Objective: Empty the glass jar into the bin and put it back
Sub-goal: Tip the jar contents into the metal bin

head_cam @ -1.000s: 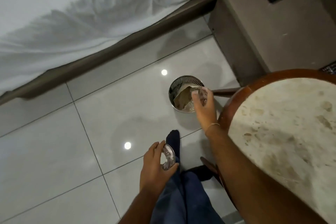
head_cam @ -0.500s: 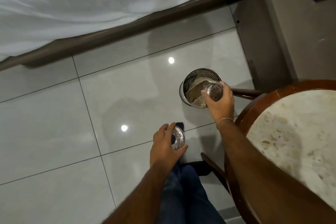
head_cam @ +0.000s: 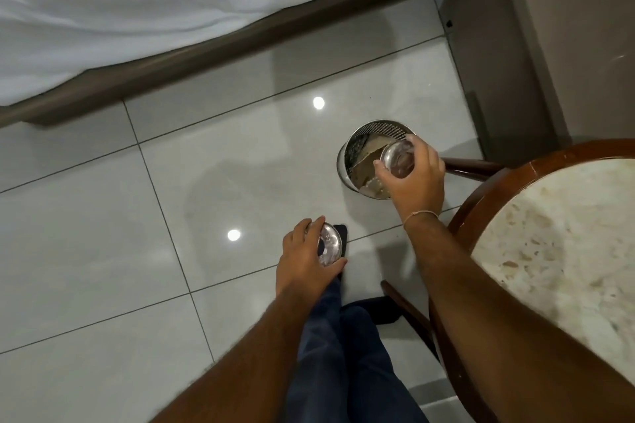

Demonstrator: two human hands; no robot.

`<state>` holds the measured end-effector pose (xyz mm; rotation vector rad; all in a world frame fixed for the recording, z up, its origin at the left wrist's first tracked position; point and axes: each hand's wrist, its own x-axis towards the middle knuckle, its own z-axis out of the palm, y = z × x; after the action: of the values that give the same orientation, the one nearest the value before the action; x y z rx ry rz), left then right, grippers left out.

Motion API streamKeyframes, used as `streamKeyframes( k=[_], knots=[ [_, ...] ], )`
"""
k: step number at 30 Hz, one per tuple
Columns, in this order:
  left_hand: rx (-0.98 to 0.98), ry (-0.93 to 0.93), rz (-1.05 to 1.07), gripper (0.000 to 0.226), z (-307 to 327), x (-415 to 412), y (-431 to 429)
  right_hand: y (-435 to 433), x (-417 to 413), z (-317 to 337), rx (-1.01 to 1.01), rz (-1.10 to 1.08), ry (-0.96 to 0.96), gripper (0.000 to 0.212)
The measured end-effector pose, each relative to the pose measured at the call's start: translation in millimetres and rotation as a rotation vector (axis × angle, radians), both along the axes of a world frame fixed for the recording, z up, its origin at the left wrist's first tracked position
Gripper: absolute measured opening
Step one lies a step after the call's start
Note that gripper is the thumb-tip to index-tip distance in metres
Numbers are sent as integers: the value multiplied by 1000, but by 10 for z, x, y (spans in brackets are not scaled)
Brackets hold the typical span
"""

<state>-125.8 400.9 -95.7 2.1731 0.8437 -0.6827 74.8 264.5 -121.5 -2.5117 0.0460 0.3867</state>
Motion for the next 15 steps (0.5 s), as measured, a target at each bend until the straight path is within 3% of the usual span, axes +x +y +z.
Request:
streamKeyframes(
  k=[8, 15],
  knots=[
    [6, -5, -38, 98, -32, 50, -10, 87, -33, 74, -16, -88, -6, 90],
    [-9, -5, -38, 98, -50, 104, -103, 53, -66, 61, -27, -52, -86, 80]
  ],
)
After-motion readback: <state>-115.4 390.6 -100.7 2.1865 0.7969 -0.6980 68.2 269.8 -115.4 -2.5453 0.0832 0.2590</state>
